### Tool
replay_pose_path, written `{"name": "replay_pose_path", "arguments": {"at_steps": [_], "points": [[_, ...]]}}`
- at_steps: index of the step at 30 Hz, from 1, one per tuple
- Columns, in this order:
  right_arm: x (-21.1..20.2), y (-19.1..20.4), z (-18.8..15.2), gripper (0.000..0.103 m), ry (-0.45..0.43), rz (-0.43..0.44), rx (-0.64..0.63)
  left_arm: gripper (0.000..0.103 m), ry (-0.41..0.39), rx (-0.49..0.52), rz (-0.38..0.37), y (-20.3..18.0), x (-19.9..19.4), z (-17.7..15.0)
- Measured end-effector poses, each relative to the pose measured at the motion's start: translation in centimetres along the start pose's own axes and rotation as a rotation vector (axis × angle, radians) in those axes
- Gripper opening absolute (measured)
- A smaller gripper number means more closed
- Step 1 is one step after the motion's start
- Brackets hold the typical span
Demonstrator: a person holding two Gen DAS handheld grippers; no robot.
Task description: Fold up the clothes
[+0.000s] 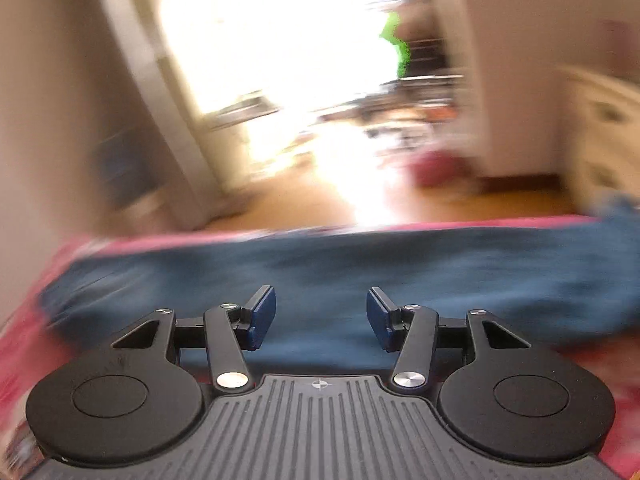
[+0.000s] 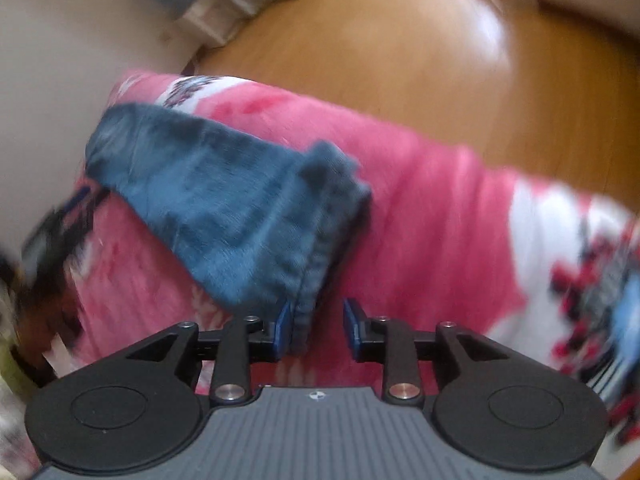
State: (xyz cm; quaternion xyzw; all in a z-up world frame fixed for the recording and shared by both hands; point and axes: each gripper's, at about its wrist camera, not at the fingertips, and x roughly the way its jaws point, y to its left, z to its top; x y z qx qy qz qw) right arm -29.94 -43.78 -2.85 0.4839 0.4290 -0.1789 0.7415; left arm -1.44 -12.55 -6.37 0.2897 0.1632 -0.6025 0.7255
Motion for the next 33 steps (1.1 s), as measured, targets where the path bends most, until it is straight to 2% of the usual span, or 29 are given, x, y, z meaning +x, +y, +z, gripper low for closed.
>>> {"name": "replay_pose_path", "arguments": {"at_steps": [4,8,17,23,25,27,33], "points": [[0.6,-1.1,-0.6,0.031,0.008,0.093,0.092,0.051,-0.023,0.141,-0.291,-7.0,-1.6,0.8],[0.1,-0.8,-0.4,0.031,-0.014,0.19,0.108,0.051,-0.059,0.291,-0.384,-11.7,-1.6,0.5],[0.2,1.2,1.4,0.028,-0.019,0.367,0.11,0.053,-0.091,0.362,-0.411,-14.5,-0.5,0.9],[1.1,1.0,2.7,0.029,-0.008,0.483,0.23,0.054,-0.124,0.397,-0.338,-15.5,0.0,1.4],[1.2,0.8,2.9,0.029,-0.006,0.514,0.271,0.051,-0.127,0.404,-0.308,-15.7,0.2,1.5],[1.0,0.8,2.9,0.029,-0.008,0.524,0.274,0.037,-0.123,0.385,-0.301,-15.5,0.4,1.7],[-1.4,0.2,2.6,0.033,-0.033,0.458,0.219,0.021,-0.118,0.323,-0.276,-14.3,0.6,2.2]]}}
